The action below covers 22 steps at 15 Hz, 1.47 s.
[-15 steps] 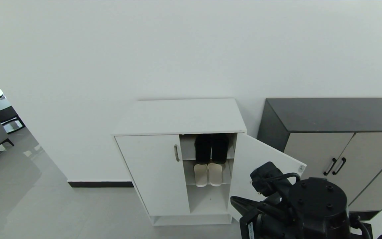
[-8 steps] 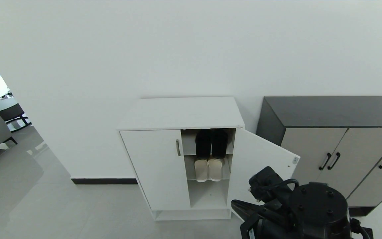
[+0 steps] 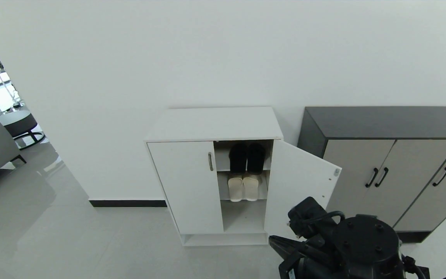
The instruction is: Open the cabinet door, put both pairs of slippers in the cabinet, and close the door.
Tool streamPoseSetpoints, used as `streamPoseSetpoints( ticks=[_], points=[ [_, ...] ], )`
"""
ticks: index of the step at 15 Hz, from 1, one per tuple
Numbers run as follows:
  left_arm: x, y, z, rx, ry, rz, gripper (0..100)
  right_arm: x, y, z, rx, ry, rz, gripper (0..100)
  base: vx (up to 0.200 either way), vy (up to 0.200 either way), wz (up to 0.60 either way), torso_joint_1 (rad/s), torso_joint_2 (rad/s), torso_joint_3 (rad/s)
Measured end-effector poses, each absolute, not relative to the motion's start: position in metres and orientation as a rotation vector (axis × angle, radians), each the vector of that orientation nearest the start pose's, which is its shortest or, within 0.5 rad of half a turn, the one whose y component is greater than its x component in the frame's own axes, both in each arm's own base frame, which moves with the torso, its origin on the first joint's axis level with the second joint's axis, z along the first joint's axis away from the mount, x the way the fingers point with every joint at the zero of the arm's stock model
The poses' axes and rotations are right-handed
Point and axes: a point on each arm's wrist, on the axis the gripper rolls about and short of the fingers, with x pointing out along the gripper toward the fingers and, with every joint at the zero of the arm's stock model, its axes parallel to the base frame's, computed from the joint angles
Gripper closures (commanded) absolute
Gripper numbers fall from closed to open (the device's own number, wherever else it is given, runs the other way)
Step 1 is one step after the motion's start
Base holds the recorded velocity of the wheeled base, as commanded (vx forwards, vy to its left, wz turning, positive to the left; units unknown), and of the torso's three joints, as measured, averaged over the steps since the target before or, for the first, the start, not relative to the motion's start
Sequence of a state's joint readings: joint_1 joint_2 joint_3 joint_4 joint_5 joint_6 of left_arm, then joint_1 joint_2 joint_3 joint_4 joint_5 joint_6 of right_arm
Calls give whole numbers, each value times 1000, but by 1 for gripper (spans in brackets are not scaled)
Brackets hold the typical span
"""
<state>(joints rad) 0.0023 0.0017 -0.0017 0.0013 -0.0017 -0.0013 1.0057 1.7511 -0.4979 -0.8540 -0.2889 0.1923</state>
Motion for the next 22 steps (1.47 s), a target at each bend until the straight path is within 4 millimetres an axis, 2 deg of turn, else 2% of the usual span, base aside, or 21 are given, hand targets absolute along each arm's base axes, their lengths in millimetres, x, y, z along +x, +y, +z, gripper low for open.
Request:
streamPoseSetpoints(
  ticks=[2, 6, 11, 14, 17, 19, 22],
  points=[
    [-23, 0, 76, -1, 1, 1, 100, 174, 213, 113, -76, 383, 599, 100, 0, 0, 0, 0, 0, 0],
    [-23, 0, 76, -2, 2, 1, 100, 230, 169, 112, -112, 371, 396, 100, 0, 0, 0, 0, 0, 0],
    [-23, 0, 76, -1, 1, 1, 100, 300, 126, 111, -60, 353, 241, 100, 0, 0, 0, 0, 0, 0],
    [-23, 0, 76, -1, 1, 1, 100, 351, 106, 115, -40, 288, 145, 100, 0, 0, 0, 0, 0, 0],
    [-23, 0, 76, -1, 1, 1, 100, 397, 76, 110, -45, 269, 48, 100, 0, 0, 0, 0, 0, 0],
    [-23, 0, 76, -1, 2, 1, 100, 412, 58, 104, -38, 287, 28, 100, 200, 0, 0, 2, 0, 0],
    [-23, 0, 76, 0, 2, 0, 100, 419, 50, 101, -34, 283, 10, 100, 67, 0, 0, -4, -1, 2]
  ],
)
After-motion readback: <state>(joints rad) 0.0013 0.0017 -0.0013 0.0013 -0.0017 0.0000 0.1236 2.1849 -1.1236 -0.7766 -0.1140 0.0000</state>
